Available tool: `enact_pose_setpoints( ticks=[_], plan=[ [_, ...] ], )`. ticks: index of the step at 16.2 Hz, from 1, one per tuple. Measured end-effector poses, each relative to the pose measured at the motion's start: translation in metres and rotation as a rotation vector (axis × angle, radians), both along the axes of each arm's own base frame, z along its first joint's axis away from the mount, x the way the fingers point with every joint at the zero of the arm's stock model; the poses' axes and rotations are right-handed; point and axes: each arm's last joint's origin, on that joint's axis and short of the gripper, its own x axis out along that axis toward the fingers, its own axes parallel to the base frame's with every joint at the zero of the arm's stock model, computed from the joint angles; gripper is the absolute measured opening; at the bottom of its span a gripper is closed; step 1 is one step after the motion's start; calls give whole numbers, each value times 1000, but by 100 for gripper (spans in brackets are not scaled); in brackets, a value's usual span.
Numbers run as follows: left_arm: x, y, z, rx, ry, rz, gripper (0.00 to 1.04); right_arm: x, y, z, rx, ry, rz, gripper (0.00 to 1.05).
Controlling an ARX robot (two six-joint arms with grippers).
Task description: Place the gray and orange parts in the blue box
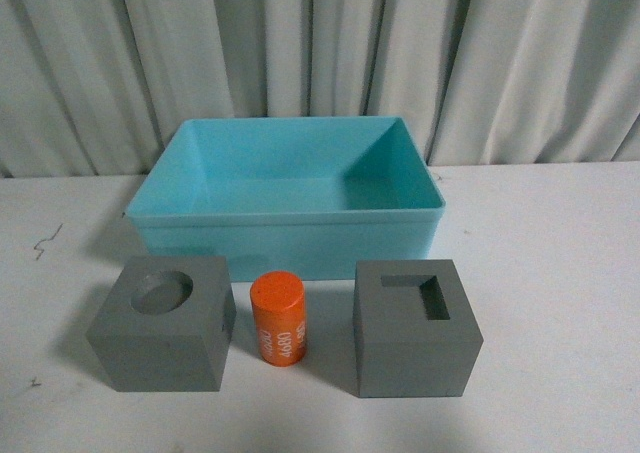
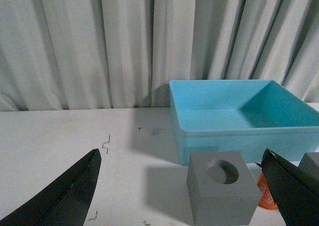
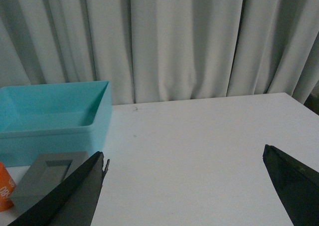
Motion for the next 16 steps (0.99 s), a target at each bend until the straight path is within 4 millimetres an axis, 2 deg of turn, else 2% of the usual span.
enact_pose_setpoints(
  ticks=[16],
  plan=[
    [0, 0, 0, 0, 0, 0, 98, 0, 0, 0, 0, 0, 0, 98]
  ],
)
